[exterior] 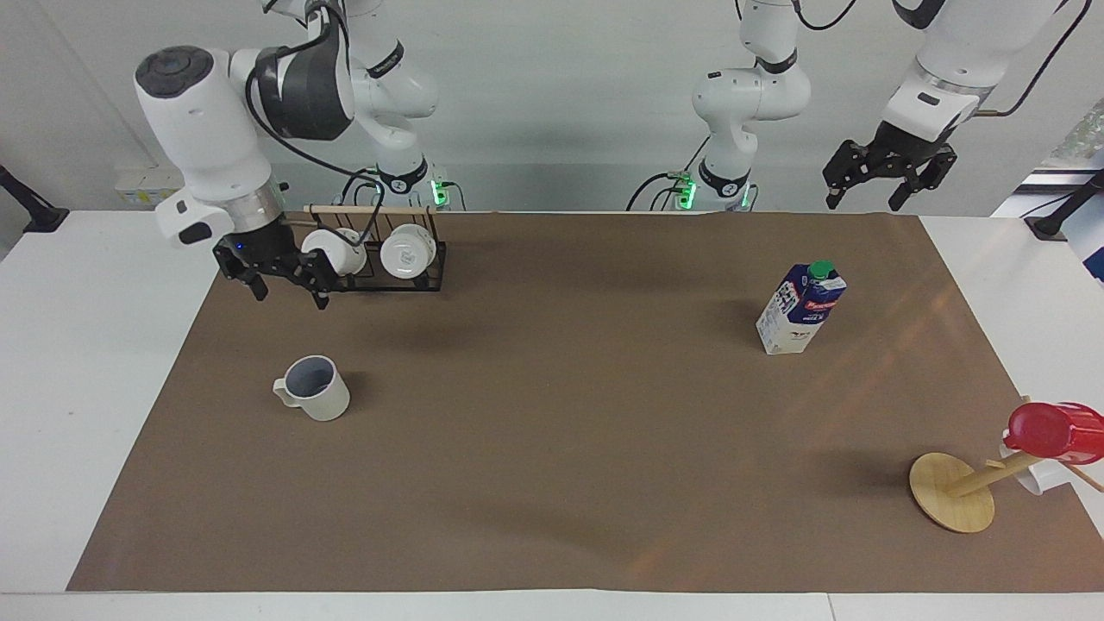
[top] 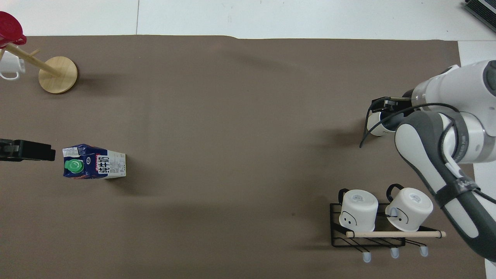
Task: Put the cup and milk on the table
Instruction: 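Reach the right gripper to the black-and-white mug and grasp it, then lift the mug with the right gripper and carry it toward table center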
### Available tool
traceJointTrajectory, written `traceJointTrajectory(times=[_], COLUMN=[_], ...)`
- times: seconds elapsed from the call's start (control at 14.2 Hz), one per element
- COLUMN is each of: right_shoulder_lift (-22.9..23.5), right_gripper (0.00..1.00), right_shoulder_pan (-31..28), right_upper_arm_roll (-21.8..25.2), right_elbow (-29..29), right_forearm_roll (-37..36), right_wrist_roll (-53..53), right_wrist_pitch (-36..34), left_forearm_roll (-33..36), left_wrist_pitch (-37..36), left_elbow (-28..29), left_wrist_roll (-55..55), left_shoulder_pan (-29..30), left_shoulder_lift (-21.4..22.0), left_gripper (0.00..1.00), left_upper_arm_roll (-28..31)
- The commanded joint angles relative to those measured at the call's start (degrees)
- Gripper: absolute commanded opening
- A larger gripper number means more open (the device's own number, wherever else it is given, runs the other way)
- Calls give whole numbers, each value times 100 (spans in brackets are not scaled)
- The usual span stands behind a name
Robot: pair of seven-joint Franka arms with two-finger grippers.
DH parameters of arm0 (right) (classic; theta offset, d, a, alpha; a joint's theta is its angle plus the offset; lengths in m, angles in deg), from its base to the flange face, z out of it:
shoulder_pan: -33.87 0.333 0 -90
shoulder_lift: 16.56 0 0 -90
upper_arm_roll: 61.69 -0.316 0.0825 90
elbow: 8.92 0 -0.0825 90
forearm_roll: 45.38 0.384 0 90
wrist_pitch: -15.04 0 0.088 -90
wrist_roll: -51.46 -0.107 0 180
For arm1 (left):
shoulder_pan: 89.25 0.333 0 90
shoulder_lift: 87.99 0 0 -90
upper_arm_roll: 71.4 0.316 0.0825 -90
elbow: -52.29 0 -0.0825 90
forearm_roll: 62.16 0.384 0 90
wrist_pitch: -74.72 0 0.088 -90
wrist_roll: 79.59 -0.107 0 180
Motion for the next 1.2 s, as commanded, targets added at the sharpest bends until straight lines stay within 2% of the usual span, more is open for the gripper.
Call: traceJointTrajectory(times=[0.0,0.28,0.35,0.42,0.49,0.63,0.7,1.13], right_shoulder_lift=[-37,252,279,288,288,288,288,78], right_gripper=[100,100,95,83,64,13,0,0], right_shoulder_pan=[-23,-15,-15,-15,-6,21,29,82], right_upper_arm_roll=[-6,-6,-6,-6,-6,-15,-15,-41], right_elbow=[451,522,522,522,522,522,522,382], right_forearm_roll=[-53,-88,-131,-149,-158,-176,-176,-158], right_wrist_roll=[134,125,125,134,142,134,125,-260], right_wrist_pitch=[485,786,829,838,830,830,812,470], left_forearm_roll=[-51,-51,-51,-51,-51,-51,-51,-51], left_wrist_pitch=[-139,-130,-130,-130,-130,-130,-130,-130], left_elbow=[-120,-120,-120,-120,-120,-120,-120,-120], left_wrist_roll=[19,19,19,19,19,19,19,19], left_shoulder_pan=[67,67,67,67,67,67,67,67], left_shoulder_lift=[-42,-42,-42,-42,-42,-42,-42,-42], left_gripper=[100,100,100,100,100,100,100,100], left_upper_arm_roll=[-19,-19,-19,-19,-19,-19,-19,-19])
